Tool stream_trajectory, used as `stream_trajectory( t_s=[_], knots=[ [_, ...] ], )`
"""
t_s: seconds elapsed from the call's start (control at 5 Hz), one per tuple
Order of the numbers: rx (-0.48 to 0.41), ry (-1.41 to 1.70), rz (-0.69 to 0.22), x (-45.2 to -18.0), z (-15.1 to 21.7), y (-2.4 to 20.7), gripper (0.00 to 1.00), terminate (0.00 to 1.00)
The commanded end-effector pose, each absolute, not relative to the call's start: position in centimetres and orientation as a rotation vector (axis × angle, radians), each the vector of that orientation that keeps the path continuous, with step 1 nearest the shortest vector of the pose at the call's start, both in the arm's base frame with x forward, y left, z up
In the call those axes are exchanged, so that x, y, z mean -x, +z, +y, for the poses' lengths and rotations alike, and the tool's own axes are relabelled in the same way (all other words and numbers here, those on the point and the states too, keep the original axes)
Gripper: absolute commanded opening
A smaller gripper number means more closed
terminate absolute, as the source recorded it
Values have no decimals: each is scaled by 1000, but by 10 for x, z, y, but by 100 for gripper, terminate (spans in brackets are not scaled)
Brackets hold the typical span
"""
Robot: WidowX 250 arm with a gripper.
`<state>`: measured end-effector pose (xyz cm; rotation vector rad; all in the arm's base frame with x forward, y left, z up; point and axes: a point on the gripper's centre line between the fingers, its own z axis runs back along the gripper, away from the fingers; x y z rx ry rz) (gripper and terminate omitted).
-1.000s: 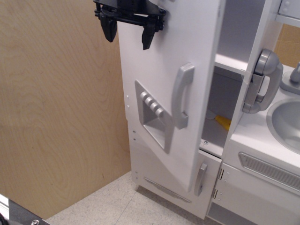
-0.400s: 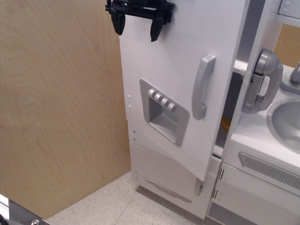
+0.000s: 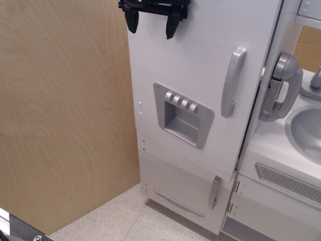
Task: Close fridge
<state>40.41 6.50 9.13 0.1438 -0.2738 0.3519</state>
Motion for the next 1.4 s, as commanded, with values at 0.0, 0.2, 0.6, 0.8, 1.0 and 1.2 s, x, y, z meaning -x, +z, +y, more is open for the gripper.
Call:
stream_trajectory(
  t_s=[0.0, 0.2, 0.6, 0.8, 1.0, 1.2],
  knots=[
    [-139, 401, -345, -413, 69, 117, 100, 0],
    [-141, 419, -358, -418, 71, 117, 100, 0],
    [-166, 444, -430, -423, 74, 121, 100, 0],
    [-137, 400, -377, -394, 73, 123, 100, 0],
    [-115, 361, -305, -347, 73, 123, 100, 0],
    [-106, 292, -291, -300, 77, 125, 100, 0]
  ],
)
